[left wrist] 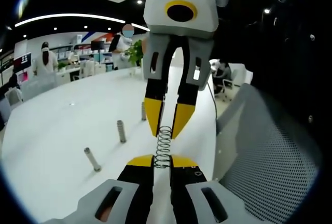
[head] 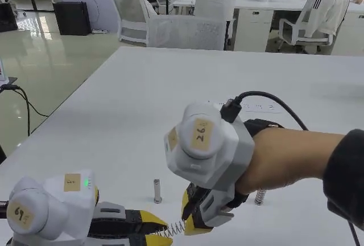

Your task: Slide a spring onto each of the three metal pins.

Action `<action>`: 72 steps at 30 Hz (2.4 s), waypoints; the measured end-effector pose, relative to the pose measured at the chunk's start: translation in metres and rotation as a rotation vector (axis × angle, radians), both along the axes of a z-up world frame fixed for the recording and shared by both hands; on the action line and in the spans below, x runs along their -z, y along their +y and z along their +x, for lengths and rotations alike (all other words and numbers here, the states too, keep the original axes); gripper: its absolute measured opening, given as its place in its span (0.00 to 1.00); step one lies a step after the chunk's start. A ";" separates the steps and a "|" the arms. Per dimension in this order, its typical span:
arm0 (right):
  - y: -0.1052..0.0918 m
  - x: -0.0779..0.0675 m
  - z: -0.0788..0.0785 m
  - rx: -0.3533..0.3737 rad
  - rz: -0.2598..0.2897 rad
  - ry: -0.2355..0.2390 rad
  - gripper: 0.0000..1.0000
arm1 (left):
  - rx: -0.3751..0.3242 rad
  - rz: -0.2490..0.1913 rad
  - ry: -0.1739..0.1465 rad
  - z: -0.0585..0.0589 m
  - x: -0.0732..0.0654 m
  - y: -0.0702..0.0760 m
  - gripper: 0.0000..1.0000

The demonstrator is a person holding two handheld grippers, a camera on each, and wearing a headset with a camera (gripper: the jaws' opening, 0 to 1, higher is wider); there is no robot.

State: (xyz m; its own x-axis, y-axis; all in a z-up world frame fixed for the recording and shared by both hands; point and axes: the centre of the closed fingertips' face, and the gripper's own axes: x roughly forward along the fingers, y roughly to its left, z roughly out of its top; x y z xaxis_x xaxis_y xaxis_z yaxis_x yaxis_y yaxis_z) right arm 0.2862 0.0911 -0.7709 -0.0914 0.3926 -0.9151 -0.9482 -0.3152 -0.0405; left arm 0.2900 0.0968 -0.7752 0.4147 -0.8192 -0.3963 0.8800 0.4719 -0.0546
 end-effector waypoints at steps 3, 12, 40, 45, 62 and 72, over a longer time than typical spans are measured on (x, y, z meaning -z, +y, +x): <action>0.003 -0.005 -0.001 -0.004 0.011 -0.004 0.07 | -0.002 0.001 -0.003 0.001 0.000 0.000 0.03; 0.014 -0.019 -0.005 -0.018 0.057 -0.014 0.07 | -0.001 0.010 -0.007 0.000 0.000 0.000 0.03; 0.029 -0.022 -0.007 0.007 0.120 0.041 0.12 | -0.013 -0.008 -0.032 0.003 -0.002 0.004 0.02; 0.030 -0.018 -0.009 0.011 0.114 0.061 0.12 | -0.007 -0.009 -0.038 0.003 -0.003 0.002 0.03; 0.033 -0.013 -0.011 0.017 0.107 0.086 0.09 | -0.005 -0.018 -0.068 0.003 -0.008 0.001 0.02; 0.035 -0.012 -0.009 0.020 0.097 0.084 0.08 | -0.025 -0.028 -0.045 0.006 -0.006 0.005 0.05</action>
